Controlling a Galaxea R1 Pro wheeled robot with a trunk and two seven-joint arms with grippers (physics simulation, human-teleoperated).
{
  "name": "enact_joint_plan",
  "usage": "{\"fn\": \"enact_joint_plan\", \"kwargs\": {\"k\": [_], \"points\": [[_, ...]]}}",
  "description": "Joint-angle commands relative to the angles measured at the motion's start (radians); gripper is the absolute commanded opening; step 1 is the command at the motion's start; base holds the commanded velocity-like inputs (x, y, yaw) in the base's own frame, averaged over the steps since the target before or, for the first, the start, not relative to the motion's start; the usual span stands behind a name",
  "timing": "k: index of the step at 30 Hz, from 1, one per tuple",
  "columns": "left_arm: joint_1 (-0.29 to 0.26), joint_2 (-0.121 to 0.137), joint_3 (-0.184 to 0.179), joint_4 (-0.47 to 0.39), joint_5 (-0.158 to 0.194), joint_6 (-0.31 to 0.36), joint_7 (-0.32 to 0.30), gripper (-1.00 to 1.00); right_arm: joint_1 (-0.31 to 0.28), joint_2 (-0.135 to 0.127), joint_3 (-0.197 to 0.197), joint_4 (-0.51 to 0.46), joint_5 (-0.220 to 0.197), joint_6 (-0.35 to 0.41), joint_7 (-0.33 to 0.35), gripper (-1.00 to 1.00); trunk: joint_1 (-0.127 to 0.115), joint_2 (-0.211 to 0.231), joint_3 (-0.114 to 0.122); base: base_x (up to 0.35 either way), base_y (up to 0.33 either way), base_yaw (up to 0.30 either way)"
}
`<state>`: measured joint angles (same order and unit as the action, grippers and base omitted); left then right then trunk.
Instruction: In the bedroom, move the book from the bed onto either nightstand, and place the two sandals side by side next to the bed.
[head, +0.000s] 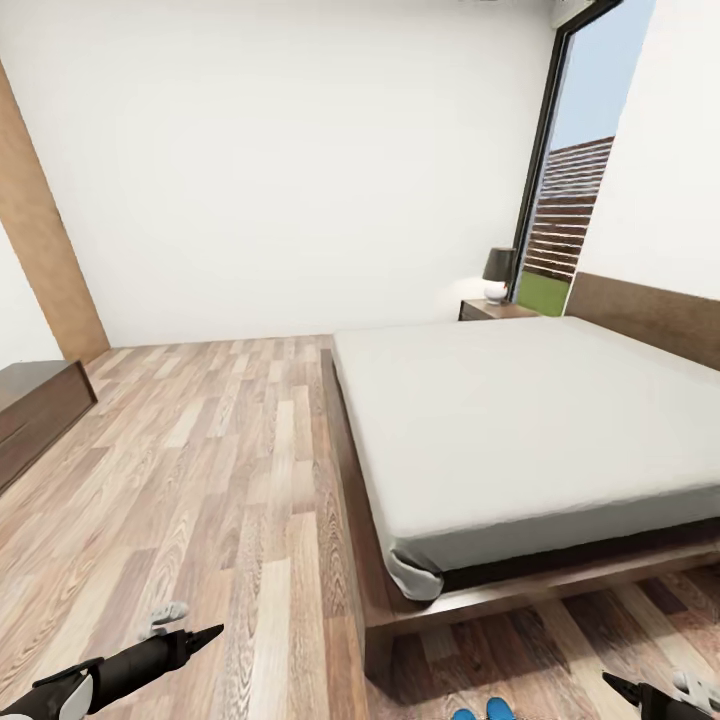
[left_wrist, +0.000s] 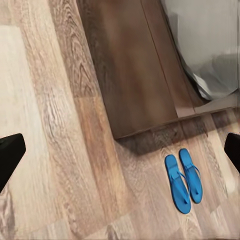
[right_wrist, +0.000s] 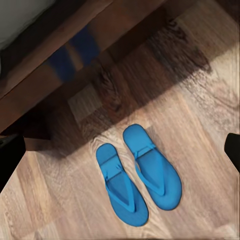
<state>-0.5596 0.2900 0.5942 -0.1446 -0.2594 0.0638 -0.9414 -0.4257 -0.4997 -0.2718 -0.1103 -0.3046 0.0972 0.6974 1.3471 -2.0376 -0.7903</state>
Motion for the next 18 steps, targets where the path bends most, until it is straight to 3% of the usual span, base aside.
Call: {"fn": "enact_joint_plan", "kwargs": {"k": [1, 18], "points": [[0.0, 0.0, 0.009, -0.001, -0.007, 0.007, -0.005, 1.0, -0.001, 0.0, -0.006, 0.0, -0.004, 0.01, 0.004, 1.0, 0.0, 0.0, -0.001, 0.0, 0.0, -0.281], [0.0, 0.0, 0.009, -0.001, -0.007, 0.007, -0.005, 1.0, -0.001, 0.0, -0.006, 0.0, -0.004, 0.01, 0.004, 1.0, 0.0, 0.0, -0.001, 0.0, 0.0, -0.281]]}}
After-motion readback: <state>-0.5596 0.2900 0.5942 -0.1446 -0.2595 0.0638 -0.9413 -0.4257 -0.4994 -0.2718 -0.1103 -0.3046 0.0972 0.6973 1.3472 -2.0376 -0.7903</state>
